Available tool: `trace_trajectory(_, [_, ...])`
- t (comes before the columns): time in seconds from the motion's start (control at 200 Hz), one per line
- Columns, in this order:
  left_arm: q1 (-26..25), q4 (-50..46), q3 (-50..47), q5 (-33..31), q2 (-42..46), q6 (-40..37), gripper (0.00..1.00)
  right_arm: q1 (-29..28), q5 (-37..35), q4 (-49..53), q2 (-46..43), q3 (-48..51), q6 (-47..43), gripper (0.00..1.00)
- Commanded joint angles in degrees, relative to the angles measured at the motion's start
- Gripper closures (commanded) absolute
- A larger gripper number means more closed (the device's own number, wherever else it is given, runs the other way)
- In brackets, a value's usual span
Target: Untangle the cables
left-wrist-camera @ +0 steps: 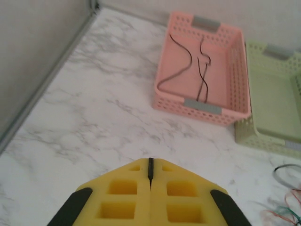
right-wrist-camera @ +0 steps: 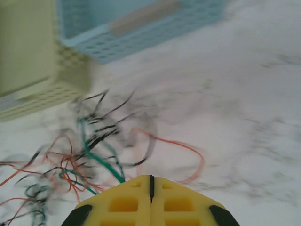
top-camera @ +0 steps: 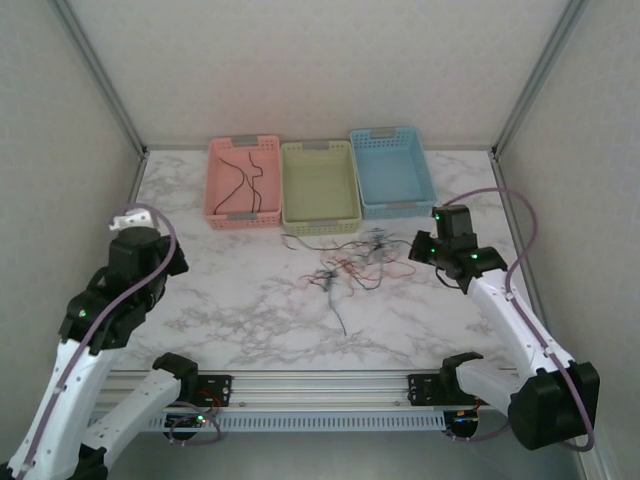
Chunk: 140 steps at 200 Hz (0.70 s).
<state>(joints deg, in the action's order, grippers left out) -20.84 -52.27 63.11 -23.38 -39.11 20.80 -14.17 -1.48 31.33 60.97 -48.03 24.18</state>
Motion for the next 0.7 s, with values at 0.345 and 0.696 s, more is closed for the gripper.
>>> trace_trajectory(0.345, [0.36, 1.68, -2.09, 21.06, 0.46, 1.81, 1.0, 2.51, 27.17, -7.69, -2.4, 3.25, 2.57, 1.0])
trace_trajectory(0.696, [-16.33, 16.15, -5.64, 30.29, -10.91, 4.49, 0.5, -4.55, 32.37, -5.02, -1.36, 0.32, 0.48, 1.0])
